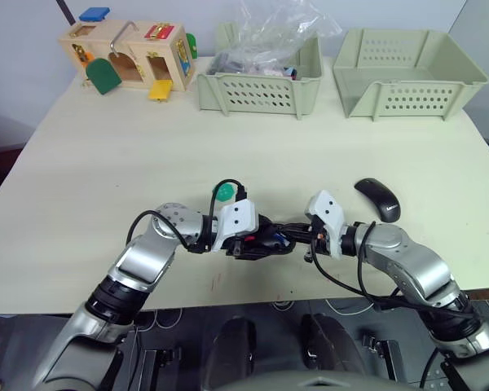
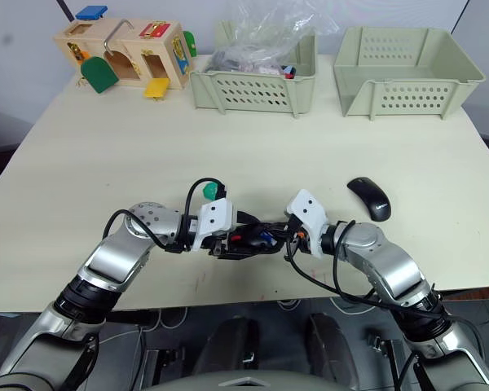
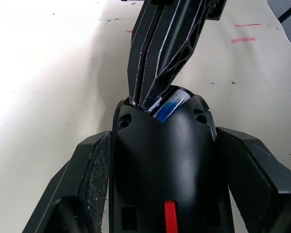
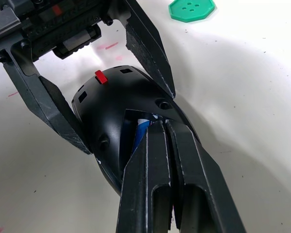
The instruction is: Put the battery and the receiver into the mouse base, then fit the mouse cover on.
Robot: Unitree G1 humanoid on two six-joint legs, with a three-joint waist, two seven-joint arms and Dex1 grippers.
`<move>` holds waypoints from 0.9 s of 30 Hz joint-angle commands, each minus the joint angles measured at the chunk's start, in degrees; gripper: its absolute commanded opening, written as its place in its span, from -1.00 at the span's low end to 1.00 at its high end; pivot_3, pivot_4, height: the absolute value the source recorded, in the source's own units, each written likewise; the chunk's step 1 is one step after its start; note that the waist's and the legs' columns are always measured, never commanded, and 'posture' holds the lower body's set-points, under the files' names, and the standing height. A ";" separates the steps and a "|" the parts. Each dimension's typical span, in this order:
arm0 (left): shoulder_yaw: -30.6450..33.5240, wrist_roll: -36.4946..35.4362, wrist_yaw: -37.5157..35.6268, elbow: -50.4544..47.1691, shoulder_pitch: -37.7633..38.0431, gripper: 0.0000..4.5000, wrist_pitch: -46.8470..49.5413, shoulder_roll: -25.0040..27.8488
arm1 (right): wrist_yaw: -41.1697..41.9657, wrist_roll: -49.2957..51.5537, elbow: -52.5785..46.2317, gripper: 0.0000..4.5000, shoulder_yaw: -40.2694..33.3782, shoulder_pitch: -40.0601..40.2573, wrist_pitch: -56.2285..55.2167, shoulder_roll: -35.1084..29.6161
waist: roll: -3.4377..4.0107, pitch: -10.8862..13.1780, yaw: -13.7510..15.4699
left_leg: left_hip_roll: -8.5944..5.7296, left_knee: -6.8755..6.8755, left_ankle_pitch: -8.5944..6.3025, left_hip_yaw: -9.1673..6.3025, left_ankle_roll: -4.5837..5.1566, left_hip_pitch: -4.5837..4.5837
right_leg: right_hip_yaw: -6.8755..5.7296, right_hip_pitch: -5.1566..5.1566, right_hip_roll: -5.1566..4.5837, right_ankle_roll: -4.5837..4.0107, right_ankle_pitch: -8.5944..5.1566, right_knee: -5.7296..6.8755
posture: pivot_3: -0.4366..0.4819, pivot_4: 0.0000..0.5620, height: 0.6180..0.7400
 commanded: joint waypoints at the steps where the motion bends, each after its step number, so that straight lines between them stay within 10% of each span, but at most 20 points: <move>1: -0.12 0.54 -0.39 -0.13 0.67 0.27 0.14 0.99 | 0.57 -1.82 2.11 -0.98 1.13 1.12 -0.33 -0.31 | 0.00 -0.01 -0.01 | 0.00 0.00 0.00 0.00 0.00 0.01 | 0.00 0.02 0.00 0.00 0.00 0.00 | -0.05 -0.47 1.00; 10: -0.27 0.73 -0.02 0.18 0.75 0.27 -0.04 0.71 | 4.18 7.90 -6.31 -0.98 -10.71 2.99 0.00 -1.68 | 0.00 -0.03 0.09 | 0.00 0.00 0.00 -0.02 0.00 0.01 | -0.01 0.04 0.01 0.00 0.00 -0.01 | -0.05 -0.47 1.00; 20: -0.06 0.71 0.24 0.57 0.74 0.27 -0.23 0.60 | 18.17 19.09 -17.33 0.98 -26.50 15.06 -0.71 -19.26 | 0.00 -0.05 0.23 | 0.01 0.02 0.00 -0.07 0.00 0.06 | -0.06 0.15 0.02 -0.01 -0.01 -0.04 | -0.05 -0.47 1.00; 27: 0.14 0.76 0.12 1.34 0.57 0.27 -1.00 0.71 | 21.30 23.08 -18.79 0.98 -36.97 22.25 -1.91 -23.87 | -0.02 -0.07 0.34 | 0.01 0.02 0.00 -0.07 0.00 0.10 | -0.02 0.18 0.02 0.00 0.00 -0.05 | -0.05 -0.47 1.00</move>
